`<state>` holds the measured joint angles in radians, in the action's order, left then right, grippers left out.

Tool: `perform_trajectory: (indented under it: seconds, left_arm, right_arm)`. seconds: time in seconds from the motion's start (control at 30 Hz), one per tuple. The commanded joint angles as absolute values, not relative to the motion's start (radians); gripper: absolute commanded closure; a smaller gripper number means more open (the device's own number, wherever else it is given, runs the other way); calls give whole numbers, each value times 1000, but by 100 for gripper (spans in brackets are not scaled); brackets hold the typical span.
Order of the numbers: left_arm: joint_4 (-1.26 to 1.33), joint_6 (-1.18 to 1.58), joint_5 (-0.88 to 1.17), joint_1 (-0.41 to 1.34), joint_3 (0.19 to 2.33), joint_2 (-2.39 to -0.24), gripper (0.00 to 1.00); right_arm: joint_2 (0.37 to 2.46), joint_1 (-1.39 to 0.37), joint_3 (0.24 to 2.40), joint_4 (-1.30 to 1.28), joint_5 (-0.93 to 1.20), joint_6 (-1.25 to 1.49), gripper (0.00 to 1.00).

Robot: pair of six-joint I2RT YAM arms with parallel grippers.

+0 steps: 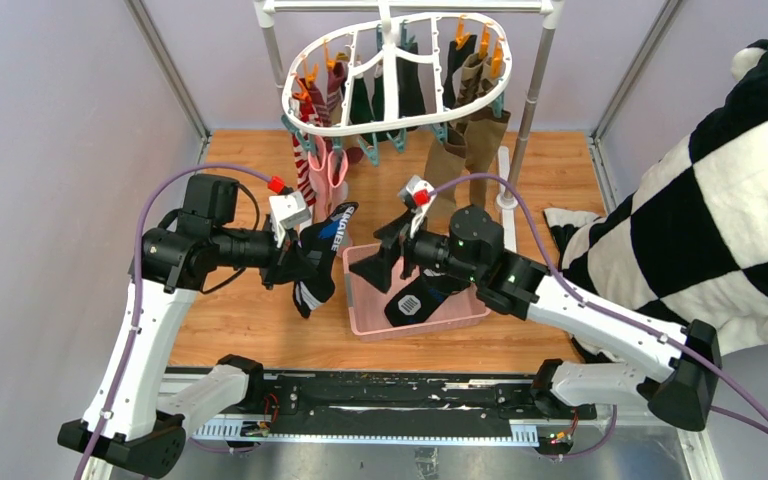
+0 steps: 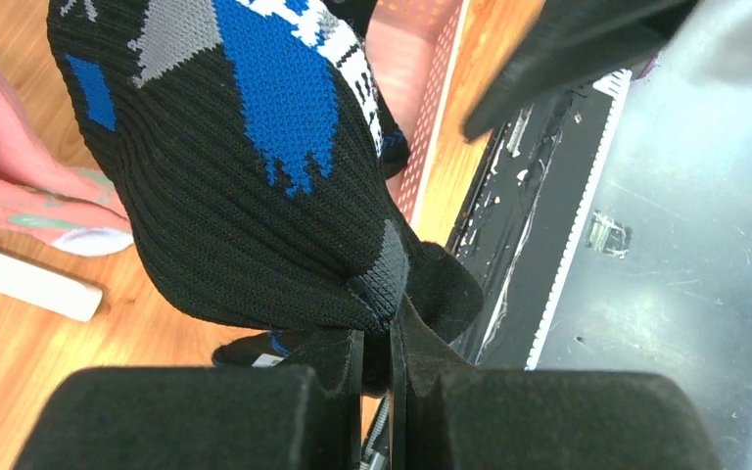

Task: Remove the socks clipped to the hanger
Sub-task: Place the sock in the bin.

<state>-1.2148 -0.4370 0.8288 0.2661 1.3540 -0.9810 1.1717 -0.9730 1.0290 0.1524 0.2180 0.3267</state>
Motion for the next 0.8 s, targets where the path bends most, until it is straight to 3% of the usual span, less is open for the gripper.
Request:
perform_trajectory:
  seconds: [0.0,0.3,0.57,0.77]
  left_arm:
    - [-1223,-440,838,276,1366,-965,98]
    - [-1223,-443,841,276,1348,-949,98]
    - [-1223,-433,852,276,1338,-928,95]
    - [-1223,-418,856,276,1360,-907,94]
  right_arm:
    - [1076,-1019,992,242,324,82,0]
    - [1100,-1102,1110,201,463,-287,0]
    - [1297,-1105,1262,139,623,-376,0]
    - [1376,-1110,1226,171,656,-342,0]
